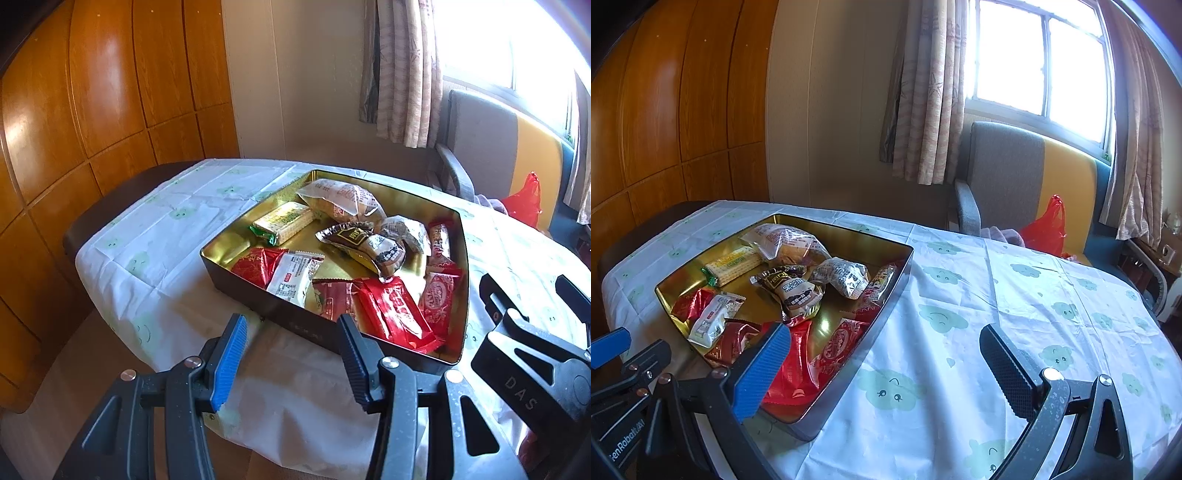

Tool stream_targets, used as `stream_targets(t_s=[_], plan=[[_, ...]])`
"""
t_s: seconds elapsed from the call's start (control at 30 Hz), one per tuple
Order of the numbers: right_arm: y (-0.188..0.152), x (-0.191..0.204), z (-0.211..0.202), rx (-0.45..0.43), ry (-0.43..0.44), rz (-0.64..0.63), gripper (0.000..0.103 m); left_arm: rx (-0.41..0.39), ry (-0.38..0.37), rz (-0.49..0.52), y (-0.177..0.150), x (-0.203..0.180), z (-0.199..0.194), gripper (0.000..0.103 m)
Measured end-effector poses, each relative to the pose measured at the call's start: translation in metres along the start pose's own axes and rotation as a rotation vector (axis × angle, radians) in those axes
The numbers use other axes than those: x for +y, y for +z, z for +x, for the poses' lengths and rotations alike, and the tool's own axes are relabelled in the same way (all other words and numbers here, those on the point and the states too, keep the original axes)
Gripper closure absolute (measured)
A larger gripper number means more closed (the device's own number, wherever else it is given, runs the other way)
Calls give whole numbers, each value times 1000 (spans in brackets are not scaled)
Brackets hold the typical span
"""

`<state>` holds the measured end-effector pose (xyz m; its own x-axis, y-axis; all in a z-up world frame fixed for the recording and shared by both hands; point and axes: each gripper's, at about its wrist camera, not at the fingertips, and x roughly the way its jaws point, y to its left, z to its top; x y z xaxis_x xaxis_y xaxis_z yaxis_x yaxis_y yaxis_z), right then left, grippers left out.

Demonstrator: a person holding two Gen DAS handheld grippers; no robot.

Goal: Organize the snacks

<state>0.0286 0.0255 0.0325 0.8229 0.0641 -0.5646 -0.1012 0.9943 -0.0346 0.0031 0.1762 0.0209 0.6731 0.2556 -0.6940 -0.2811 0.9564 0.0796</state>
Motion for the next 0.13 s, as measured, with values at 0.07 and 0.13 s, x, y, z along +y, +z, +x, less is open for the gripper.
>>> stream_targets(t_s=[0.07, 0.13], plan=[[0, -1, 0, 0, -2, 2, 0, -4, 6, 5, 0, -1, 0, 52], [0, -3, 0, 0, -6, 5, 0, 0, 6, 5, 0, -1, 0, 52]])
